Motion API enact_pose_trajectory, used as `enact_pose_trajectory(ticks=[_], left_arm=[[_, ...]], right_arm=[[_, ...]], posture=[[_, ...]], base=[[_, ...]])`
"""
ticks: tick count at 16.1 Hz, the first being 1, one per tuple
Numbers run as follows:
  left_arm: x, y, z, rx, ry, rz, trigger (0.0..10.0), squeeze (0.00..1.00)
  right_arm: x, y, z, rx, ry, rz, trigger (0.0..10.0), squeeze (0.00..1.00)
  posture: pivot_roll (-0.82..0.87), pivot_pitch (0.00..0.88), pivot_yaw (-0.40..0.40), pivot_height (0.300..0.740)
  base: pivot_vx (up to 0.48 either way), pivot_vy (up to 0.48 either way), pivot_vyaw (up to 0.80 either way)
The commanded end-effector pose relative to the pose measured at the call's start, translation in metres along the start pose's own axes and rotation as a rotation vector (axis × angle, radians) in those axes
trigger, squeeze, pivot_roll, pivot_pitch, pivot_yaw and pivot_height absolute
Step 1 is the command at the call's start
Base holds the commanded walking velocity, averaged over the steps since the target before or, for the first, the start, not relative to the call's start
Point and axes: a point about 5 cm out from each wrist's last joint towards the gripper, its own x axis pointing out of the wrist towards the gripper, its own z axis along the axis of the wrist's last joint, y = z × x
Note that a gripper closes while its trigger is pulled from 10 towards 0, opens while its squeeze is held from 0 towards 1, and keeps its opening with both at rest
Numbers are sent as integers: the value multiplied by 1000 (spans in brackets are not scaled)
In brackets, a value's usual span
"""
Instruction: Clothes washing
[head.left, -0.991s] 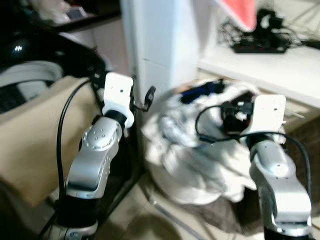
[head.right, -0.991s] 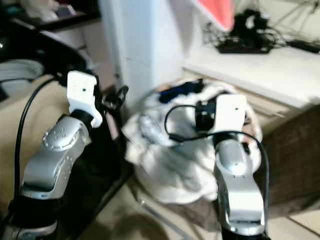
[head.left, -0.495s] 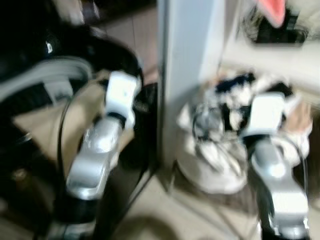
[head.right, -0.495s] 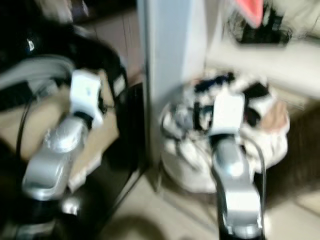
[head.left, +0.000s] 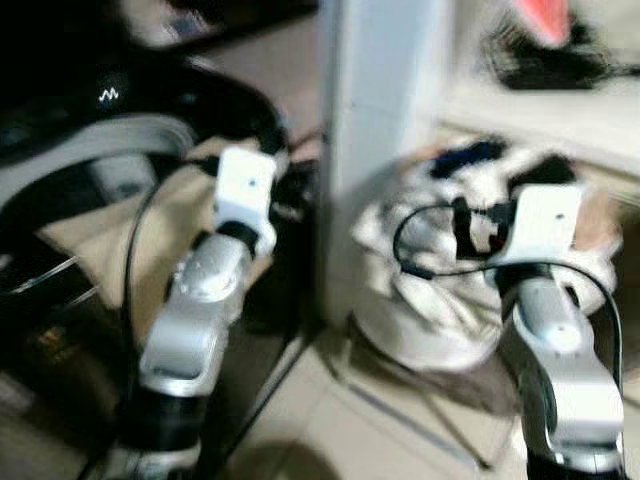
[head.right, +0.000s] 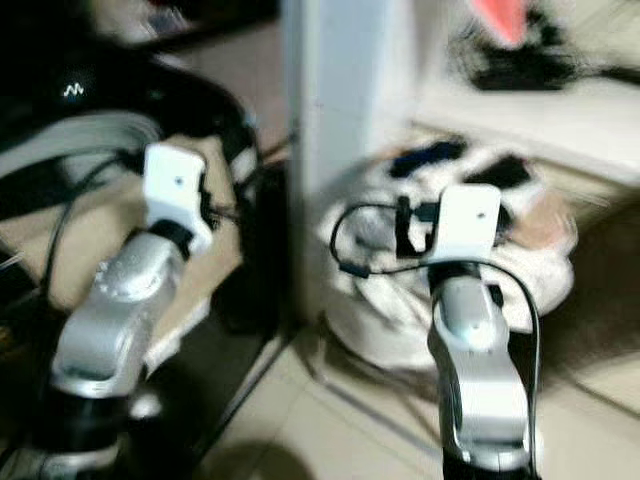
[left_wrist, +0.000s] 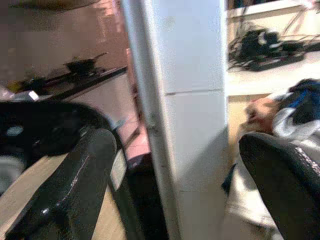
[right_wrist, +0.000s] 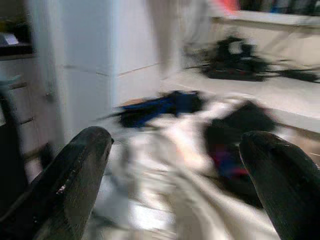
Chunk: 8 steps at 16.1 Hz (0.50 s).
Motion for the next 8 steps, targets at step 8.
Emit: enact_pose_trajectory(ticks=[8], left_arm=[[-1, 0, 5, -20, -15, 40, 10000, 0]], right_arm=[[4, 1, 5, -81, -19, 52, 10000, 0]], posture=[[-111, 0, -17, 740]], base=[[381, 0, 0]])
